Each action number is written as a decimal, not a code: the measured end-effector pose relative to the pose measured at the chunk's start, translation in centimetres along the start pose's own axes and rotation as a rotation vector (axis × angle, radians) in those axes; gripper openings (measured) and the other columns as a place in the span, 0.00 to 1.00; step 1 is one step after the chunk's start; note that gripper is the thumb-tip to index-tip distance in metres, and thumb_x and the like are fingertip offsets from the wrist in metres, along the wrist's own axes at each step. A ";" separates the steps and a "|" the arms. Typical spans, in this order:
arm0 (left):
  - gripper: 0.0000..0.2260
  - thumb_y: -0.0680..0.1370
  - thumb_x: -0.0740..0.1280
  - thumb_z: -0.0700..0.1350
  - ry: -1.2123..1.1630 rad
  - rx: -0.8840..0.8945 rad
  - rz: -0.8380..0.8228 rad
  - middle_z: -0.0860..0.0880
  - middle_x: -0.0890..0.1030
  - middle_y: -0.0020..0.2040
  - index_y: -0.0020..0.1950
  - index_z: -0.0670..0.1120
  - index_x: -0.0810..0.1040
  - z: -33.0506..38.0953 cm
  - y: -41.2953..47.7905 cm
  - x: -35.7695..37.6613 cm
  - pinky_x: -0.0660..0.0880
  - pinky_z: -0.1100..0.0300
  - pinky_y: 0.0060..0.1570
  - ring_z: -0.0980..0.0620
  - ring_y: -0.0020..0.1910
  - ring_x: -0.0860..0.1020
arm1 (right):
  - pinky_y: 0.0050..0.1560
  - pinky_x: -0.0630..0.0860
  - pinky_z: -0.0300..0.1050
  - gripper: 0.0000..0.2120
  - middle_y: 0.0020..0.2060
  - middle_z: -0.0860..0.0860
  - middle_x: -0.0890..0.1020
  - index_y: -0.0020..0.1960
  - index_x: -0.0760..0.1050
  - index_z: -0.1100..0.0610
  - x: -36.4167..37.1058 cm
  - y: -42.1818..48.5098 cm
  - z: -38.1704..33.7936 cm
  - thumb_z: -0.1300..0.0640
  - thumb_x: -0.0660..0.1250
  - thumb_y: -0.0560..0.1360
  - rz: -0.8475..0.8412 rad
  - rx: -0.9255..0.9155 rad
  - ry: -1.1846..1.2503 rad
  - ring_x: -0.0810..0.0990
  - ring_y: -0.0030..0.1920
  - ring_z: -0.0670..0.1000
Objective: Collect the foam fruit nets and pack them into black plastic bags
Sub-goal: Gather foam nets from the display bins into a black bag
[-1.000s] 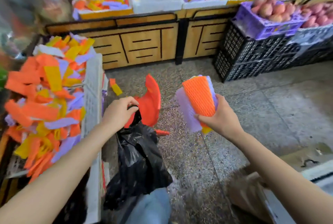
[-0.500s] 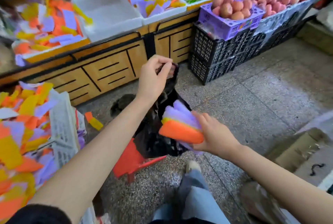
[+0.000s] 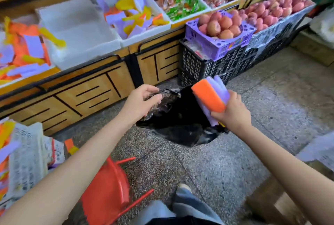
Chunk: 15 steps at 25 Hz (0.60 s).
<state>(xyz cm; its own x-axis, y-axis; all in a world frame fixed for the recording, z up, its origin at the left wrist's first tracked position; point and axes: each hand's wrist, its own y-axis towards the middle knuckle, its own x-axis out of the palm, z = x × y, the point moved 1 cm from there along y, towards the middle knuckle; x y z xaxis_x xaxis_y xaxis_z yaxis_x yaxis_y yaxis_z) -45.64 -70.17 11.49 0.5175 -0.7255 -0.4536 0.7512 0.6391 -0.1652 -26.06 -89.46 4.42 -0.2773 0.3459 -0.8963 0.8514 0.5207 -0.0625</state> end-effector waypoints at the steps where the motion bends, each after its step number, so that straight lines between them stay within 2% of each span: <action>1: 0.05 0.79 0.63 0.47 0.050 -0.015 -0.004 0.52 0.82 0.44 0.55 0.50 0.74 0.0 1.3 0.0 0.67 0.64 0.23 0.54 0.23 0.67 | 0.49 0.72 0.55 0.39 0.57 0.59 0.71 0.66 0.62 0.59 -0.1 1.6 -0.6 0.49 0.75 0.61 0.014 -0.008 0.003 0.74 0.57 0.63; 4: 0.06 0.80 0.61 0.47 -0.022 -0.024 0.068 0.51 0.80 0.39 0.52 0.48 0.76 0.2 5.1 -0.1 0.69 0.64 0.24 0.56 0.25 0.71 | 0.47 0.72 0.54 0.40 0.57 0.57 0.70 0.67 0.62 0.56 1.0 5.1 -3.1 0.49 0.76 0.61 -0.063 -0.148 -0.092 0.74 0.56 0.62; 7: 0.07 0.81 0.59 0.46 -0.143 -0.005 0.217 0.51 0.76 0.35 0.48 0.49 0.76 0.2 9.3 -1.2 0.67 0.67 0.25 0.60 0.25 0.69 | 0.48 0.74 0.53 0.38 0.57 0.55 0.71 0.68 0.62 0.54 3.3 8.4 -5.2 0.46 0.74 0.63 -0.248 -0.328 -0.329 0.75 0.57 0.60; 9: 0.07 0.81 0.59 0.46 -0.172 0.001 0.283 0.52 0.73 0.33 0.47 0.50 0.76 -0.3 12.3 -2.8 0.65 0.66 0.27 0.59 0.26 0.67 | 0.50 0.74 0.52 0.38 0.58 0.54 0.71 0.69 0.61 0.52 4.6 11.3 -6.3 0.43 0.73 0.65 -0.333 -0.380 -0.496 0.75 0.58 0.58; 12: 0.07 0.81 0.60 0.47 -0.210 0.018 0.311 0.52 0.71 0.32 0.47 0.51 0.77 -1.3 16.5 -5.5 0.64 0.65 0.30 0.59 0.26 0.67 | 0.53 0.74 0.50 0.36 0.60 0.54 0.71 0.69 0.60 0.53 5.6 16.6 -9.0 0.45 0.71 0.67 -0.341 -0.371 -0.618 0.75 0.60 0.57; 15: 0.07 0.80 0.62 0.47 -0.230 0.046 0.269 0.53 0.75 0.34 0.45 0.54 0.77 -1.7 20.5 -8.3 0.66 0.67 0.31 0.62 0.28 0.69 | 0.51 0.74 0.50 0.29 0.56 0.55 0.75 0.61 0.63 0.57 6.4 21.8 -13.5 0.46 0.71 0.67 -0.226 -0.249 -0.491 0.78 0.57 0.58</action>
<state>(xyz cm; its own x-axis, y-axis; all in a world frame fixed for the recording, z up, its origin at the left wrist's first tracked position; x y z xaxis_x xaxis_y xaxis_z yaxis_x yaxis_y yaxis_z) -35.25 -50.57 10.36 0.7741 -0.5745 -0.2660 0.5902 0.8068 -0.0250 -15.33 -65.34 3.27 -0.1504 -0.1657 -0.9746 0.6486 0.7275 -0.2238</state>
